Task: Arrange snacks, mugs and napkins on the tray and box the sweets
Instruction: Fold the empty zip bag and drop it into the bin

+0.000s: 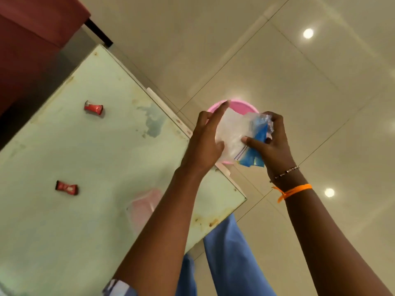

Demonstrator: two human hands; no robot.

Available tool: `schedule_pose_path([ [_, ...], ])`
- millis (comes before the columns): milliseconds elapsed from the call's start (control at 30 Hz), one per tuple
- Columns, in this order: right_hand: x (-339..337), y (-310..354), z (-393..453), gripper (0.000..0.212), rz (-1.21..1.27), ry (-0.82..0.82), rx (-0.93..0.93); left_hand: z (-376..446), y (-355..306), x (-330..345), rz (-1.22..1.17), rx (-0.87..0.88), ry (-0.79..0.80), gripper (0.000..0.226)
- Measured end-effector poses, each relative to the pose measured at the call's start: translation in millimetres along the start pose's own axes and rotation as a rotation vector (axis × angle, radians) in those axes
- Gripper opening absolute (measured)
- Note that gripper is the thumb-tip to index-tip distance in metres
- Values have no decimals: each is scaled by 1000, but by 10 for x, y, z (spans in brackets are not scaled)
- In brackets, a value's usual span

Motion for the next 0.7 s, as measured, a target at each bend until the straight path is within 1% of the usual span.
schedule_pose_path([
  [67,-94,-90,168,42,-184,-123,-75,150,113,67,37,-80,85,83],
  [133,-155,-220,344,37,-410,-206,-117,288,205,45,40,-117,73,67],
  [200,-145,-372,499,36,-543,-243,-110,372,262,-25,14,-166,30,50],
  [300,-20,-635,734,39,-634,-236,-69,464,326,-59,-9,-196,8,37],
  [333,46,-743,818,42,-671,-185,-45,474,335,-49,-18,-187,9,35],
  [367,127,-860,898,46,-717,-87,1,469,334,-33,-30,-180,12,33],
  [433,292,-1094,1004,58,-841,171,151,444,342,13,-58,-177,23,31],
  [467,341,-1147,1034,59,-888,262,215,428,338,21,-71,-181,23,30],
  [500,365,-1149,1061,56,-899,291,242,415,331,31,-80,-186,21,29],
  [533,421,-1082,1035,49,-888,277,220,352,351,-4,-95,-189,12,29],
  [600,453,-865,994,36,-827,184,138,275,355,-22,-132,-205,8,29],
  [700,501,-565,820,27,-657,74,102,127,342,-101,-204,-241,-25,30],
])
Point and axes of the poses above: each hand's wrist, its own z-axis towards the middle knuckle, its own x-axis out of the palm, y = z × x, the point moved 5 cm from there along z, towards the middle knuckle, and after that the axes turned 2 degrees about -x, right-handed, at the moved point
